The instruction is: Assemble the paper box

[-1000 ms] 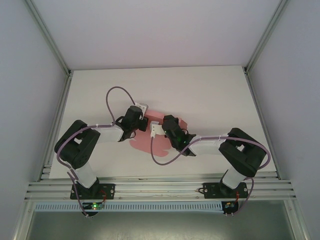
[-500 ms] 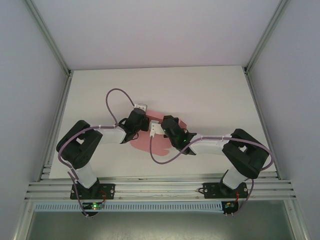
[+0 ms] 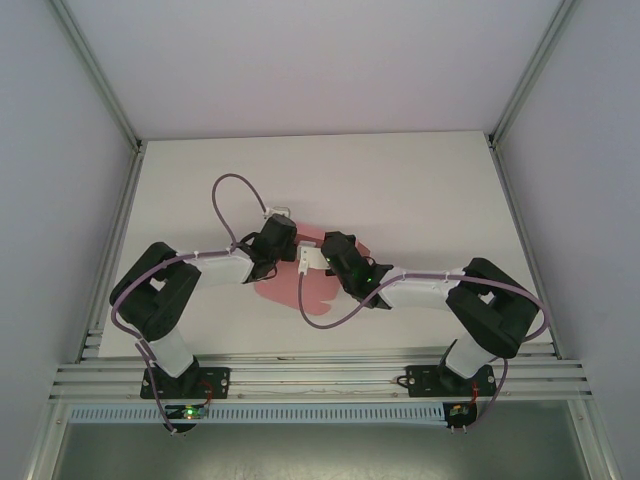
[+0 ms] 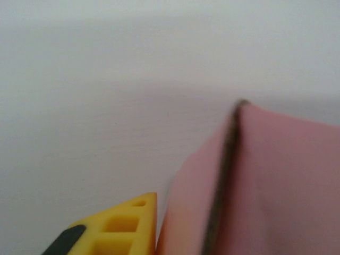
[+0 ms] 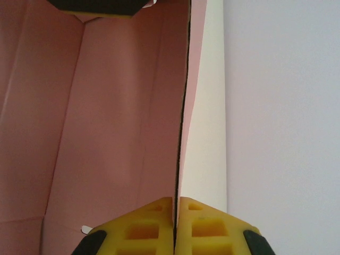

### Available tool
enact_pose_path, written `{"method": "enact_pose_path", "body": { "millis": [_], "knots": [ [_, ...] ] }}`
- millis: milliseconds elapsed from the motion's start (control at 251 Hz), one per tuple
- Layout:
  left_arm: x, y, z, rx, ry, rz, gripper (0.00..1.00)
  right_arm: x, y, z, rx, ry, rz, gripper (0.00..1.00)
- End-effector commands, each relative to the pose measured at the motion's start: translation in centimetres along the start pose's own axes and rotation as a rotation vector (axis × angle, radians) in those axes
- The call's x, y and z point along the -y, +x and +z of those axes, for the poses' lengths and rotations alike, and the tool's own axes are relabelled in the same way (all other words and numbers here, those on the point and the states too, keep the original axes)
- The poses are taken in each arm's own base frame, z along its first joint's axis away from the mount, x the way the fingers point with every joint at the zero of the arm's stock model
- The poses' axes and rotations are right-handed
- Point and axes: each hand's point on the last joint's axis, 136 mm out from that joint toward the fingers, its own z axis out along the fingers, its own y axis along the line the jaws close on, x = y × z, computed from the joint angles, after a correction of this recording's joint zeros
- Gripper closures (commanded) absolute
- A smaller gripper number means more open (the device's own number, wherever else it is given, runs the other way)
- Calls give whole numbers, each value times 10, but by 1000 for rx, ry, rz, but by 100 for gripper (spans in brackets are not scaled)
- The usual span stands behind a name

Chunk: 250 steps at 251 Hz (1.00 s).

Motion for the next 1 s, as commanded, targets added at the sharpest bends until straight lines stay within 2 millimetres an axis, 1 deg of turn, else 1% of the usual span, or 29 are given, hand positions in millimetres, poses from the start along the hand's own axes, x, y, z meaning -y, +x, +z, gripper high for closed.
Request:
{"method": "enact_pose_path", "body": {
  "millis": [0, 28, 68, 188, 223, 323, 403, 439, 491, 547, 627, 647, 670, 718, 734, 762, 798, 814, 886, 930, 966, 994],
  "knots": [
    [-97, 19, 4, -18, -371, -67, 88, -47, 48, -10, -155, -162, -103, 100],
    [-98, 17, 4, -12, -378, -72, 91, -47, 48, -10, -155, -161, -102, 100],
    [-100, 16, 5, -14, -396, -76, 92, -47, 48, -10, -156, -163, -102, 100],
    [-95, 14, 10, -24, -381, -50, 95, -46, 50, -11, -157, -163, -97, 100],
    [-95, 13, 10, -24, -382, -48, 100, -45, 50, -11, -157, -162, -92, 100],
    [-103, 11, 7, -2, -431, -64, 100, -46, 52, -10, -164, -165, -93, 100],
    [-113, 10, -1, 5, -505, -75, 100, -45, 54, -9, -173, -161, -95, 100],
    [-113, 10, -3, 1, -509, -61, 100, -46, 54, -8, -177, -161, -95, 100],
    [-104, 9, -4, 3, -473, -31, 100, -44, 54, -7, -177, -156, -86, 100],
    [-78, 6, -2, 17, -348, 31, 100, -39, 52, -4, -174, -138, -64, 100],
    [-42, 0, -5, 35, -173, 66, 100, -26, 44, -1, -148, -97, -18, 100],
    [-36, -2, -7, 38, -147, 65, 100, -21, 42, 0, -140, -88, -4, 100],
    [-30, -3, -10, 37, -118, 64, 100, -16, 38, 0, -124, -78, 15, 93],
    [-15, -6, -15, 37, -53, 78, 100, -4, 30, 0, -96, -61, 51, 92],
    [-12, -8, -17, 40, -42, 77, 100, 1, 28, -1, -87, -53, 65, 90],
    [-7, -10, -20, 46, -20, 73, 100, 8, 23, -2, -67, -42, 86, 82],
    [-1, -9, -24, 41, 16, 80, 100, 20, 17, -5, -42, -20, 120, 65],
    [2, -10, -26, 42, 27, 79, 100, 26, 15, -6, -31, -9, 136, 62],
    [7, -11, -35, 58, 55, 74, 100, 43, 7, -15, 21, 11, 193, 59],
    [7, -12, -41, 67, 59, 60, 100, 51, 2, -24, 64, 19, 222, 51],
    [3, -14, -45, 74, 49, 43, 100, 53, -1, -32, 100, 12, 233, 45],
    [2, -15, -49, 77, 46, 37, 100, 55, -5, -40, 139, 4, 242, 36]
  ]
}}
